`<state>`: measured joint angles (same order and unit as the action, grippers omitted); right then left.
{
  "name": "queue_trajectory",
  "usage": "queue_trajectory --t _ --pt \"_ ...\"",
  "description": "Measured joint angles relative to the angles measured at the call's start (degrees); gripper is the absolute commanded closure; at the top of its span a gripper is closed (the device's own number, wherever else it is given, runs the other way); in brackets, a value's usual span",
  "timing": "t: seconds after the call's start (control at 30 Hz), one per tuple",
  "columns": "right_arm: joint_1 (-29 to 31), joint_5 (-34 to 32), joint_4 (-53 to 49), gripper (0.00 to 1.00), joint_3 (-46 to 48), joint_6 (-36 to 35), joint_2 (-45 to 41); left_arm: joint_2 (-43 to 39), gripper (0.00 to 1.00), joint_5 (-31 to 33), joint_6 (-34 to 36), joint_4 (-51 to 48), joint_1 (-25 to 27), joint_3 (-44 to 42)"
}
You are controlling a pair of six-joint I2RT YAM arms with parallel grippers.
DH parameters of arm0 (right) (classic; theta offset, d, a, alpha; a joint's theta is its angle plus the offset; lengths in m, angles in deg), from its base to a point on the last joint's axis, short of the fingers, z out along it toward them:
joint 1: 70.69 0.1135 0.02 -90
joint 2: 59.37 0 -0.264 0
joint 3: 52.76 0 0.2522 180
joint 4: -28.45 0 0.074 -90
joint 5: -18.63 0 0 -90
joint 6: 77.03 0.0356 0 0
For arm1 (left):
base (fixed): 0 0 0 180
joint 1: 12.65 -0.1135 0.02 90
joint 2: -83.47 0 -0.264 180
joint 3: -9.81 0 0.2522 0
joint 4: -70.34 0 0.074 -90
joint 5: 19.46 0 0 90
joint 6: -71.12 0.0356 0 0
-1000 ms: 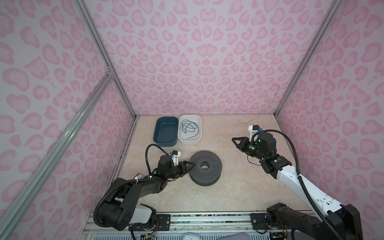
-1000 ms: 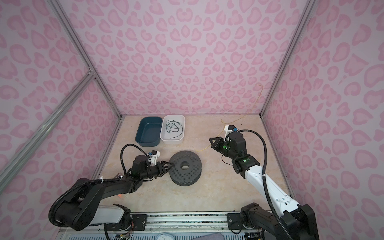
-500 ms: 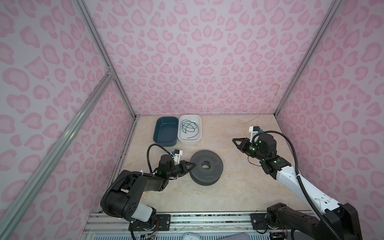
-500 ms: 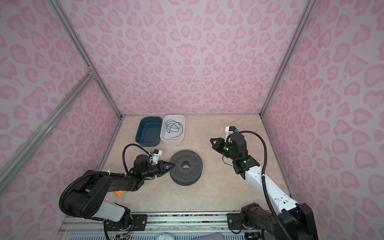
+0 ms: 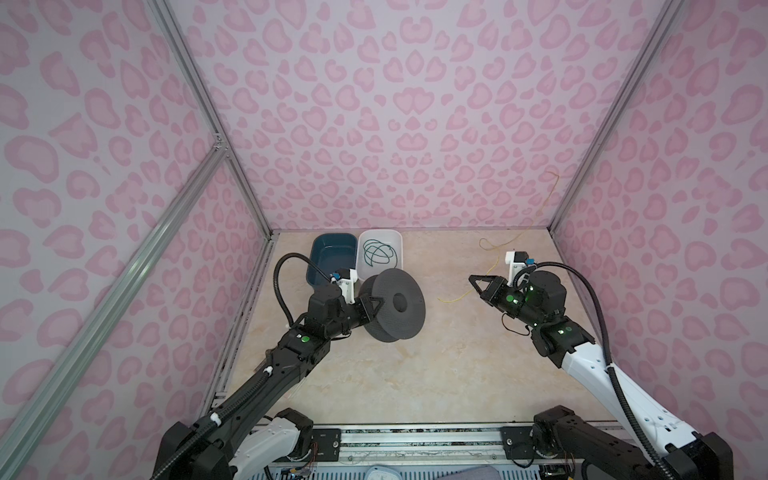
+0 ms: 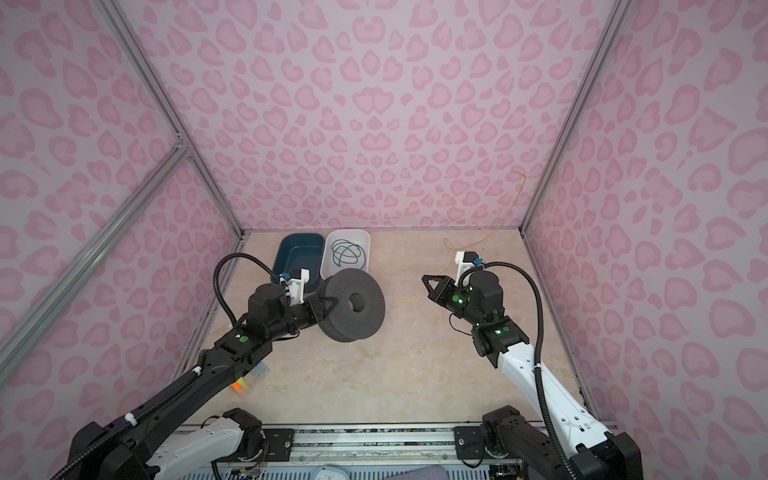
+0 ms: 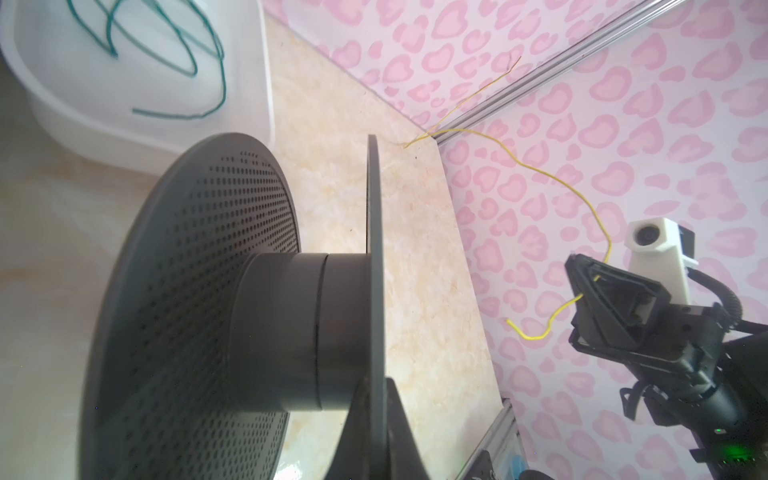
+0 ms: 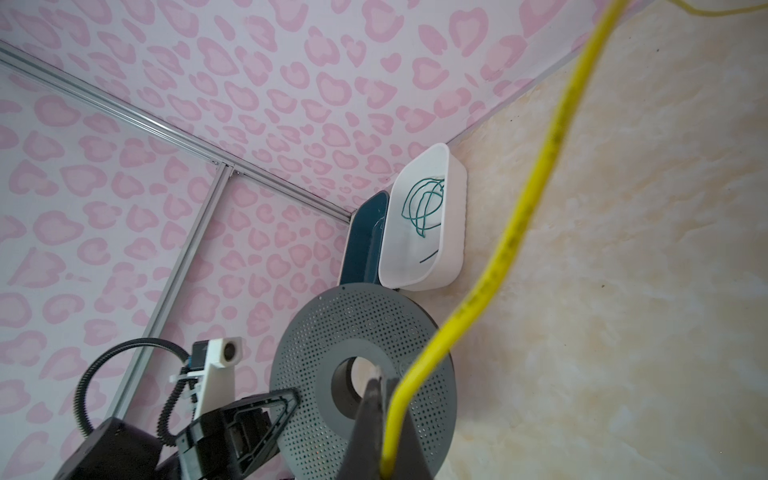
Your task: Wrap the cables
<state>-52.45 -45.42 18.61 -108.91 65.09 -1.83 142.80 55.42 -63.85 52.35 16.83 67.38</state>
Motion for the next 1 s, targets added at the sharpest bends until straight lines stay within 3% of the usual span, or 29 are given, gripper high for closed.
queue_trajectory --t 0.17,0.3,0.53,1.0 --pt "-1.07 1.27 -1.42 1.00 -1.88 -1.86 0.20 6.84 0.96 16.74 4.70 -16.46 10.14 14.64" --pt "-2.38 2.62 -2.97 1.00 -2.49 -3.48 0.24 16.13 0.96 25.79 8.79 -25.77 16.55 23.19" --pt "-4.79 4.87 -5.53 1.00 -2.43 -5.29 -0.70 23.34 0.96 30.10 16.26 -30.86 21.53 29.81" --pt "-5.88 6.67 -6.54 1.00 -2.23 -5.70 0.00 28.41 0.96 32.50 18.64 -31.56 24.52 29.35"
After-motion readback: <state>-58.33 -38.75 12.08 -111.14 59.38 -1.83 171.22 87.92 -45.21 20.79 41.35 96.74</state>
